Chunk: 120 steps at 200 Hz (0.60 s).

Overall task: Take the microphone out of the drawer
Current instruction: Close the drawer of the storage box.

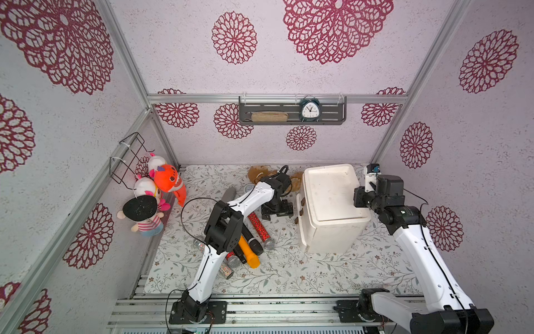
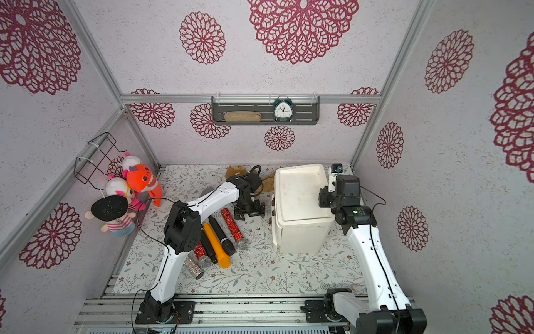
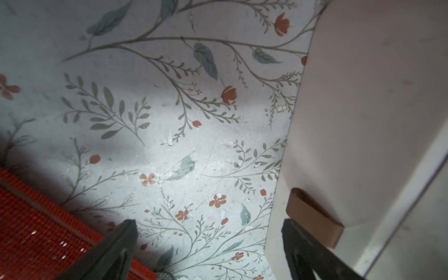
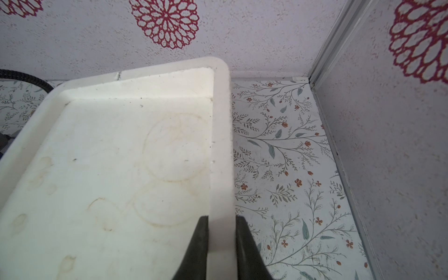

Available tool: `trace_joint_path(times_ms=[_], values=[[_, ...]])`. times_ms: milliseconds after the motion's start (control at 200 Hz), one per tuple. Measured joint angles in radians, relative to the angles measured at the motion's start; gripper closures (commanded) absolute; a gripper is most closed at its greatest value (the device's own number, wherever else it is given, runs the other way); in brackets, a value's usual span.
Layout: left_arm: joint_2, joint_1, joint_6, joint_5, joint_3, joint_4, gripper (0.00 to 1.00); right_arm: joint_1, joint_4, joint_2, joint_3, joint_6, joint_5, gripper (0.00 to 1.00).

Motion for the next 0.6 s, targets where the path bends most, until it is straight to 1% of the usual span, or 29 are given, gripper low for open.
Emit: trace_joint_path(times_ms=[265,405,455,540,600], values=[[0.021,-0.023,-0.019,0.109,0.05,0.1,0.03,0.001,0.0,0.0,0.0,0.0,-0.011,1.0],[0.027,-0.02,-0.035,0.135,0.052,0.108,0.03,0.0,-0.002,0.0,0.0,0.003,-0.005,1.0],[0.026,-0.019,-0.035,0.135,0.045,0.113,0.03,0.0,-0.002,0.0,0.0,0.005,-0.005,0.88],[0.009,-0.015,-0.035,0.135,0.013,0.134,0.03,0.0,-0.002,0.0,0.001,0.027,-0.013,0.52],[-0.017,-0.004,-0.033,0.128,-0.029,0.142,0.03,0.006,-0.008,-0.001,0.007,0.04,-0.047,0.35]])
